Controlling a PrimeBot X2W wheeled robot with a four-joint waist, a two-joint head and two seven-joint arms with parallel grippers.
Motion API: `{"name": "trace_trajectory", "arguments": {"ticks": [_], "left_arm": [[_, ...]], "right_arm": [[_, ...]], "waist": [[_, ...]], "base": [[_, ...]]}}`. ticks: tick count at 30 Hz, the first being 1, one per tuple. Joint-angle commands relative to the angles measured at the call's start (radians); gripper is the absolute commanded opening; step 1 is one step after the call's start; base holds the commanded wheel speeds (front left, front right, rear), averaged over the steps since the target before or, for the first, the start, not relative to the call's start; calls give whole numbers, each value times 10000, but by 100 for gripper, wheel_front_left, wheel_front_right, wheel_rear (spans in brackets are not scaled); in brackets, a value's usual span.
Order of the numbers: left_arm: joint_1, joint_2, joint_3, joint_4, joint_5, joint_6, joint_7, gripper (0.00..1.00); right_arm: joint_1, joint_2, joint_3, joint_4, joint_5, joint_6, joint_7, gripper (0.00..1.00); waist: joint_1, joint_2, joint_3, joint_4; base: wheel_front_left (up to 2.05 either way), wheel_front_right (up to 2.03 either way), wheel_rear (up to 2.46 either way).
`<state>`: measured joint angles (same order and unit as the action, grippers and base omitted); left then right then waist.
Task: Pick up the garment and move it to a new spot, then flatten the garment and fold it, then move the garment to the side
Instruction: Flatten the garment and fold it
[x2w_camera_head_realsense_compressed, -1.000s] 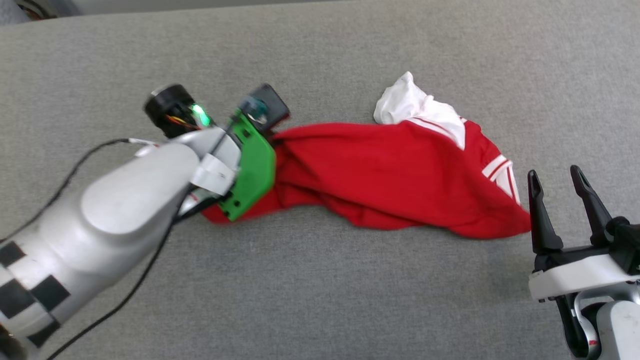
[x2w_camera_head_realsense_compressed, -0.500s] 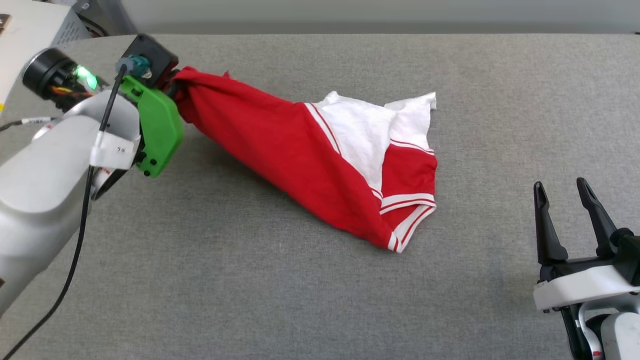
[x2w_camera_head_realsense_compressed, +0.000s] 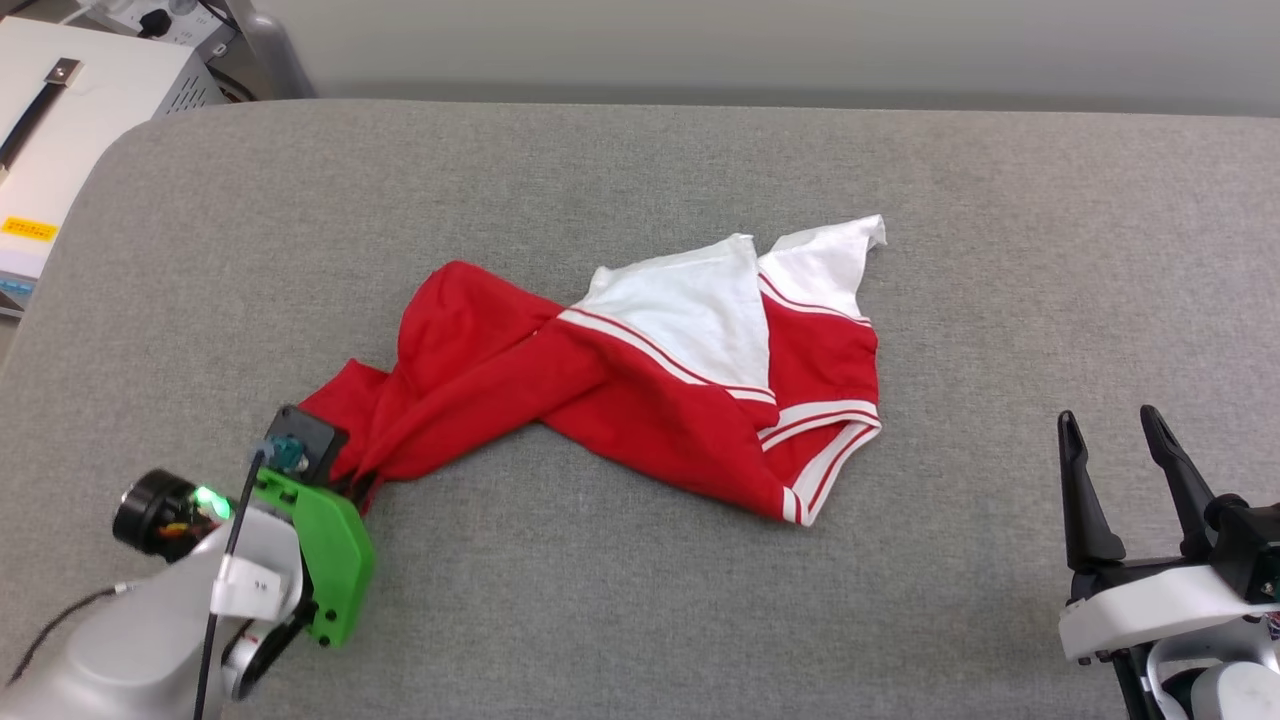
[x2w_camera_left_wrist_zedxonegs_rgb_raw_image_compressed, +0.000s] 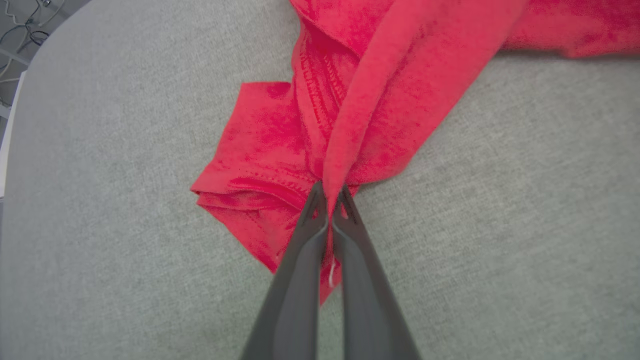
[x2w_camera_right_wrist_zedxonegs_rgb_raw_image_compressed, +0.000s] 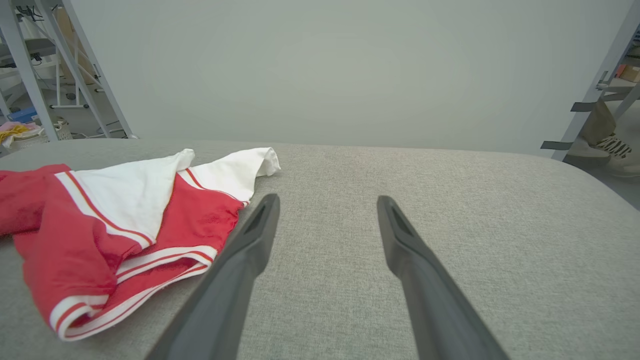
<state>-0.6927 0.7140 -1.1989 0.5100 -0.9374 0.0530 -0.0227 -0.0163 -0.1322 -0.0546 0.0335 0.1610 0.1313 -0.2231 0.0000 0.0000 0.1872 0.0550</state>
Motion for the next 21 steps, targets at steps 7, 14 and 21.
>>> {"name": "trace_trajectory", "arguments": {"ticks": [7, 14, 21], "left_arm": [[1136, -393, 90, 226, -548, 331, -671, 100], [683, -163, 508, -552, -167, 932, -1599, 100], [-563, 926, 1191, -3045, -244, 1099, -917, 100]], "right_arm": [[266, 26, -77, 112, -6, -6, 157, 100], [373, 64, -174, 46, -49, -6, 223, 100], [460, 169, -246, -92, -81, -6, 213, 100]], "waist": [[0, 0, -161, 159], [0, 0, -401, 329], [0, 0, -369, 369]], "base": [[0, 0, 0], [0, 0, 0], [0, 0, 0]]}}
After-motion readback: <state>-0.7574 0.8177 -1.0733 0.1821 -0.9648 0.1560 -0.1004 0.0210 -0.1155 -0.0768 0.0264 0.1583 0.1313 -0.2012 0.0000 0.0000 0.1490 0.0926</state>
